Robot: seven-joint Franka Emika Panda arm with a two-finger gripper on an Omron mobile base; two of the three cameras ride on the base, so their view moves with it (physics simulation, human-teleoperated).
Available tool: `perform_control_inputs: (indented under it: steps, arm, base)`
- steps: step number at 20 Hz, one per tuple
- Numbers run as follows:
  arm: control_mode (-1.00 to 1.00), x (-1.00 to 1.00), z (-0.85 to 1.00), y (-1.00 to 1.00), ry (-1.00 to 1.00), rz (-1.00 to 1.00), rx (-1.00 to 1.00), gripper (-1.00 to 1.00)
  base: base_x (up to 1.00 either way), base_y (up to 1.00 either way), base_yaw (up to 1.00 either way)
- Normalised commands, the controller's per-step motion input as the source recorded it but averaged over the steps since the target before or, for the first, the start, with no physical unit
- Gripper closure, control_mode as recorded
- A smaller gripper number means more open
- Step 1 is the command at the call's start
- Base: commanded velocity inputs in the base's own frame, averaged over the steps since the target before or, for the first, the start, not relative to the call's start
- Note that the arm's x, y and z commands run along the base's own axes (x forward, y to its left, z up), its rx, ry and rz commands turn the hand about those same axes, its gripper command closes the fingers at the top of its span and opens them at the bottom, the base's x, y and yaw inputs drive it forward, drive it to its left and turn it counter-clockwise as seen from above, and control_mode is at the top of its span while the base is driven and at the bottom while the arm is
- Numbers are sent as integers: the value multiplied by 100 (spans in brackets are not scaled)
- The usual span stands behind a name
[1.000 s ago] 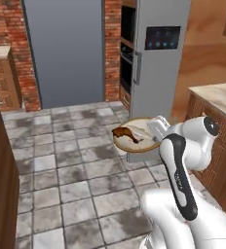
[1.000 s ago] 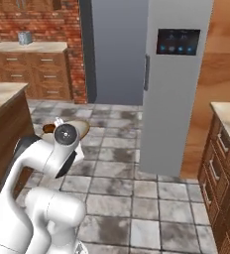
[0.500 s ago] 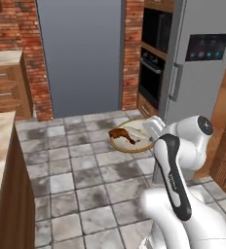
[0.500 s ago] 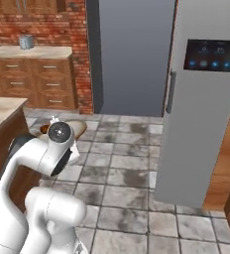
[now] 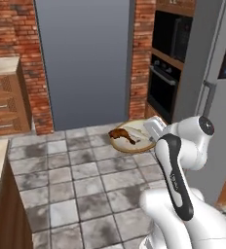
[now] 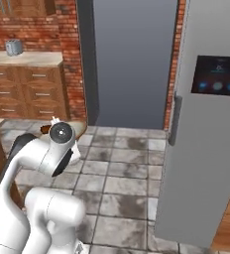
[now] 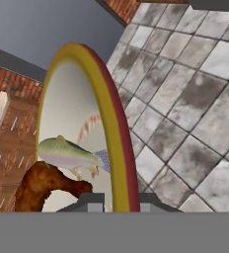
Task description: Place the bowl with the bell pepper and cucumber on the second highest shelf of the fridge. Place the bowl with the fish and chicken drumstick on the top shelf of the fridge.
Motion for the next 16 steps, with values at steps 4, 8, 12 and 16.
perform_control_inputs:
  steps: [4, 8, 12, 16]
  arm:
    - [100, 0, 0, 0, 0, 0, 0, 100]
    - [100, 0, 0, 0, 0, 0, 0, 100]
    - [100, 0, 0, 0, 0, 0, 0, 100]
    - [100, 0, 0, 0, 0, 0, 0, 100]
  base:
    - [100, 0, 0]
    - [100, 0, 0]
    - [100, 0, 0]
    - [100, 0, -3]
